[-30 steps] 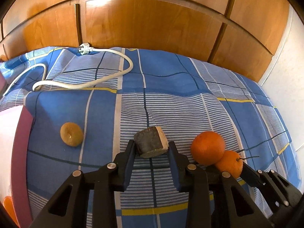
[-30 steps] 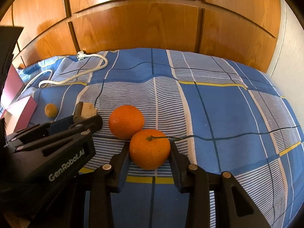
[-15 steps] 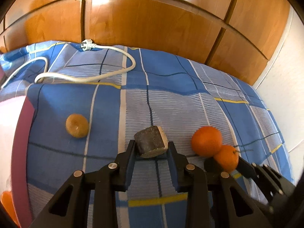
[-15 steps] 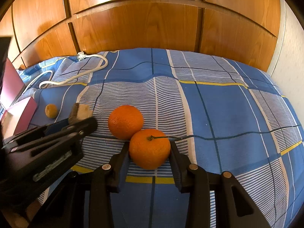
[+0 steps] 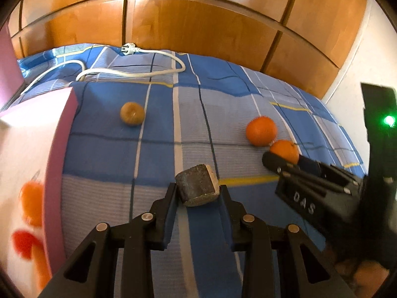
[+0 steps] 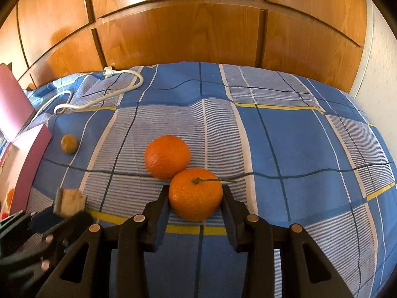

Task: Organize fruits
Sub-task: 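Lift and carry the log piece and the orange toward the tray with both tools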

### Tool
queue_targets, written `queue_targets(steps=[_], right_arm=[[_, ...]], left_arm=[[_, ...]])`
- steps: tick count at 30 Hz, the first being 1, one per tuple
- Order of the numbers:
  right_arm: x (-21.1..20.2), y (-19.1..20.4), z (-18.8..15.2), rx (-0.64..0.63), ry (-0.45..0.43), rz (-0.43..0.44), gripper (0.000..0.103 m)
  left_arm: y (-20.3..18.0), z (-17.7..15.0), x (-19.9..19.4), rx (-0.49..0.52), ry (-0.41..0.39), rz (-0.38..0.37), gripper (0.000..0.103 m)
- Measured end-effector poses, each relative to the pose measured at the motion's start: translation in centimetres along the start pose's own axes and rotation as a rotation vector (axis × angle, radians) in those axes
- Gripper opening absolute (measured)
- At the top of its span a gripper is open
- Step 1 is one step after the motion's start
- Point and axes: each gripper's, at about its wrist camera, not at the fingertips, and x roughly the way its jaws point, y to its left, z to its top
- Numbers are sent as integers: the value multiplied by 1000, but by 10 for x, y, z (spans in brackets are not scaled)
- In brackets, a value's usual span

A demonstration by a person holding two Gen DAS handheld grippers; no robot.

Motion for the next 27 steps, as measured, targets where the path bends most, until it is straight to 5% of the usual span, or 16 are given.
queue_targets(steps=[27], right_arm=[[-60, 33, -73, -68, 12, 23, 39]], left_arm=[[0, -63, -55, 71, -3, 25, 32]])
